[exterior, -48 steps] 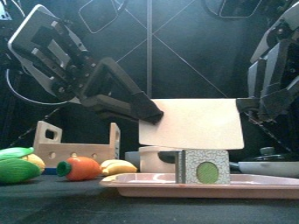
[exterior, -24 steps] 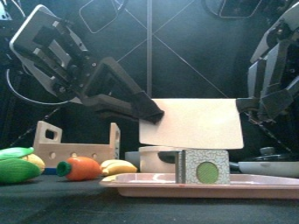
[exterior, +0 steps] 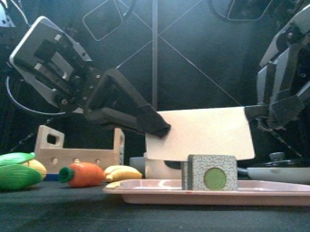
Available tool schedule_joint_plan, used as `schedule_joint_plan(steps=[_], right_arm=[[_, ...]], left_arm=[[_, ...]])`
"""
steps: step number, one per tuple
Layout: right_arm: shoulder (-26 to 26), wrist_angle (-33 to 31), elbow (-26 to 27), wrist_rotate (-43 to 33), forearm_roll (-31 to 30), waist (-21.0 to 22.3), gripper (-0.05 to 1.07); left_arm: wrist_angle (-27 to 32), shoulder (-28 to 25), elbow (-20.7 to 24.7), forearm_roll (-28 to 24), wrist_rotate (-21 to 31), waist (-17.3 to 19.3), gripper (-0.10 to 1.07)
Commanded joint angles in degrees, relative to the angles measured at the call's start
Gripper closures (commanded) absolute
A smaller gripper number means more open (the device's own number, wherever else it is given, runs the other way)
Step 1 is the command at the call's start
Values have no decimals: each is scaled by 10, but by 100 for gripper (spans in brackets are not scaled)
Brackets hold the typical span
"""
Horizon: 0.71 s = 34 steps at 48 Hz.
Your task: Cut sushi piece
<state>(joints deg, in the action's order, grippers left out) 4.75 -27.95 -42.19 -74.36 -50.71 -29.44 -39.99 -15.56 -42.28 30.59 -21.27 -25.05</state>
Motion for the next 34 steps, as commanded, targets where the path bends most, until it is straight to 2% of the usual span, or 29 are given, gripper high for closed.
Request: schedule_joint_plan(steps=[1, 9, 21, 34], right_arm=[[9, 1, 11, -3, -1, 6, 53], [-10, 1, 11, -3, 8, 6, 53], [-45, 5, 18, -2, 11, 7, 53], [-49, 6, 18, -3, 10, 13, 53]], left_arm=[[-7, 4, 15, 1, 0, -2, 61], [-4, -3, 13, 3, 1, -4, 61], [1, -11, 4, 32, 1, -19, 61], [2, -18, 0, 40, 1, -19, 61]])
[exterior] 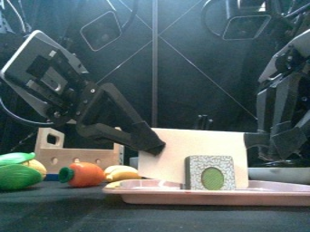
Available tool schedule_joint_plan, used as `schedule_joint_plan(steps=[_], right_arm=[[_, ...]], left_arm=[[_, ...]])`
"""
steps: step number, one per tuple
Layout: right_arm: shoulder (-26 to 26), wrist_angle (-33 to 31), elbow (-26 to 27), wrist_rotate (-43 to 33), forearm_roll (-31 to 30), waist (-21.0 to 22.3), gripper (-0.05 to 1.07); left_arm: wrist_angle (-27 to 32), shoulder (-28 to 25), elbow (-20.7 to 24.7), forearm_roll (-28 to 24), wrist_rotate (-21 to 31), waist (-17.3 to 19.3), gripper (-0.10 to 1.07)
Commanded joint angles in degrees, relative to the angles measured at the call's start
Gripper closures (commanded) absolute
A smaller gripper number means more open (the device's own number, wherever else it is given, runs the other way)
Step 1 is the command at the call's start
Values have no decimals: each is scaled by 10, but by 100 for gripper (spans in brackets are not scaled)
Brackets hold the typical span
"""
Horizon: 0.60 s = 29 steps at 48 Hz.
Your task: Cut sushi piece
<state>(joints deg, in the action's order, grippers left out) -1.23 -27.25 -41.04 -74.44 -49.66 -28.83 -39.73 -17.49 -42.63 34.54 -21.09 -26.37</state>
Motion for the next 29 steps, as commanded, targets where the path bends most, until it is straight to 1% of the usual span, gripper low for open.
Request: schedule_joint_plan(steps=[1, 16, 29], right_arm=[[11, -1, 7, -2, 0, 6, 53], [-1, 11, 8, -2, 4, 7, 53], [-2, 16, 4, 4, 24, 6, 53]], left_arm=[[-1, 0, 4, 1, -1, -6, 61], [5, -8, 7, 2, 0, -7, 61], [13, -8, 10, 1, -1, -8, 61]])
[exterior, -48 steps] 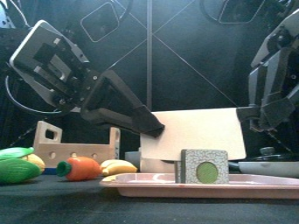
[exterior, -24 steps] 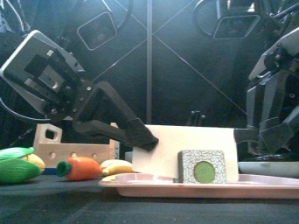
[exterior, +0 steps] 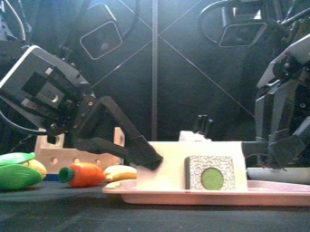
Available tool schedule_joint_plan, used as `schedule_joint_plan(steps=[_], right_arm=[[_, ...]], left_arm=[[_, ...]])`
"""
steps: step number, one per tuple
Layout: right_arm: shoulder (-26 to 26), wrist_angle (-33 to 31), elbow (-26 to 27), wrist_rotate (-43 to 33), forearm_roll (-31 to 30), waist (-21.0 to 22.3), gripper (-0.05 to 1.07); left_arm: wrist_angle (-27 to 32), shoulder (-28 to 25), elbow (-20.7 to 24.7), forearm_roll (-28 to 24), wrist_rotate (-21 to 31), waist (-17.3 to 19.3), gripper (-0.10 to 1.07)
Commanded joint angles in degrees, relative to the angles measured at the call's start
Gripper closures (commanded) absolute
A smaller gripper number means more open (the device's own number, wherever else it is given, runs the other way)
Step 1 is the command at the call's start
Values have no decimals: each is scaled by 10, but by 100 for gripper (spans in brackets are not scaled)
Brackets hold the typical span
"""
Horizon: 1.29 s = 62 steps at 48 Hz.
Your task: Cut sushi piece
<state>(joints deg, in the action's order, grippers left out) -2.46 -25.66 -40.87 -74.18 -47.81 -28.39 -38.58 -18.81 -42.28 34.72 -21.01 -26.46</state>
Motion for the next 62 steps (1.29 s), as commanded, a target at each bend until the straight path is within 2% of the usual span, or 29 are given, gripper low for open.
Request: schedule_joint_plan(steps=[1, 15, 35, 51, 62], right_arm=[[11, 0, 2, 1, 6, 1, 53], [10, 0, 0, 2, 9, 1, 53], [16, -2, 18, 4, -12, 7, 53], [81, -25, 18, 15, -14, 4, 53], [109, -56, 15, 14, -40, 4, 53]], left_arm=[[2, 5, 6, -1, -2, -8, 61], [2, 5, 8, -2, -3, -6, 61], [4, 42, -18, 0, -6, -11, 61], [1, 105, -17, -50, -16, -11, 61], [-4, 120, -18, -57, -36, -3, 61]])
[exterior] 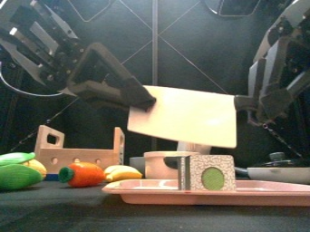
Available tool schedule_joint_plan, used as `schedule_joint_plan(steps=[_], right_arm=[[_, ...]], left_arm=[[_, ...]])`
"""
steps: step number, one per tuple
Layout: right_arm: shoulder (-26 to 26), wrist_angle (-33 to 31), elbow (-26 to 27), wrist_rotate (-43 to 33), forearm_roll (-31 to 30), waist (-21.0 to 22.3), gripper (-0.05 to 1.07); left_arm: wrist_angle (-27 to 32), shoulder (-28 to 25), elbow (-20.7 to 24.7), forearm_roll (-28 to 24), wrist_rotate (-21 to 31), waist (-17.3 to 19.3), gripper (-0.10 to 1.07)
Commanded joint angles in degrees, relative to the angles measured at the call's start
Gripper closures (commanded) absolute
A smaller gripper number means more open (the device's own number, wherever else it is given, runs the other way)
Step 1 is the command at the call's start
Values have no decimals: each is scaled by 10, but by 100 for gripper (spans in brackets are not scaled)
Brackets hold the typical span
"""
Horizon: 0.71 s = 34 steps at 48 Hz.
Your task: Cut sushi piece
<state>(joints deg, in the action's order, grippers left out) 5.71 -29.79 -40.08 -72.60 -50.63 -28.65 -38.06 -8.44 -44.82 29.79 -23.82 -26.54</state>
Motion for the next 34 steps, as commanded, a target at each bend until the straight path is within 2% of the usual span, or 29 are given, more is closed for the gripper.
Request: schedule_joint_plan(steps=[1, 13, 34], right_arm=[[28, -17, 7, -2, -12, 6, 53], [36, -25, 10, -2, -14, 10, 53], [36, -25, 11, -3, -11, 8, 53]], left_arm=[[-12, 18, 8, -8, -9, -1, 61], [-47, 18, 8, -7, -11, 8, 60], [-49, 15, 8, 15, -10, 9, 60]])
